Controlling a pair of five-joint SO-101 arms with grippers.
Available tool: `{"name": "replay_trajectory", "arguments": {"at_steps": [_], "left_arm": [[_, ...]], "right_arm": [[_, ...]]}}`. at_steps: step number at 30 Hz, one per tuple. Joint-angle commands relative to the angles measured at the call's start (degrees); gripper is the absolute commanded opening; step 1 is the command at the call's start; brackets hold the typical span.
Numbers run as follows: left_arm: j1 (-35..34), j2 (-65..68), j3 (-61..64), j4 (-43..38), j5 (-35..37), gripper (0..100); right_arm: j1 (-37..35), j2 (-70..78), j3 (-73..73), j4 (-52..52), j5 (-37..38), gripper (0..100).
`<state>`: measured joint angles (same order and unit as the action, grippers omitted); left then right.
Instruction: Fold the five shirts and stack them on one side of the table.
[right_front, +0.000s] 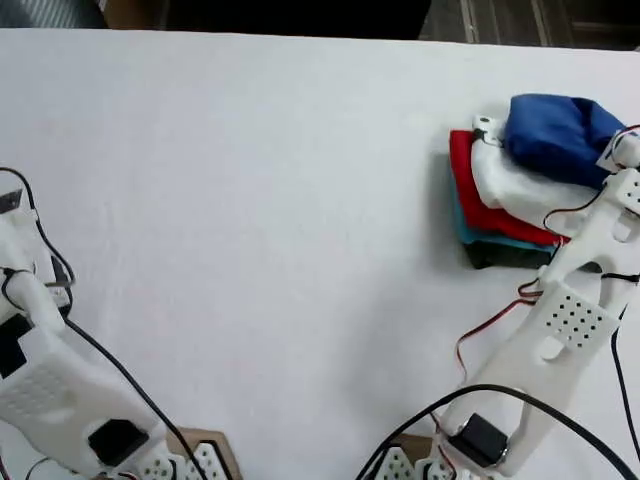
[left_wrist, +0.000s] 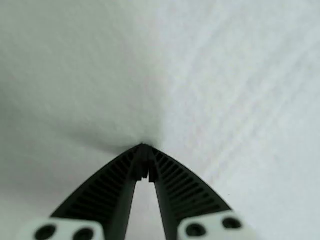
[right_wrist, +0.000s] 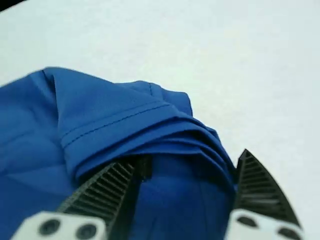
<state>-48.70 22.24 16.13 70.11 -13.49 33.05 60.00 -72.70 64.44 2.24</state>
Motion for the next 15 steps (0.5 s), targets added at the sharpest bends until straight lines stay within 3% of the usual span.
{"name": "replay_trajectory", "arguments": {"at_steps": [1,15], "left_arm": [[0.7,0.18,2.33,-0.26,0.35,3],[0.7,0.18,2.33,-0.26,0.18,3]], "right_arm": [[-0.22,-3.65,-6.86,2.42,-2.55,27.2],[-2.77,-5.76,-22.77,14.9,-2.29,27.2]]}}
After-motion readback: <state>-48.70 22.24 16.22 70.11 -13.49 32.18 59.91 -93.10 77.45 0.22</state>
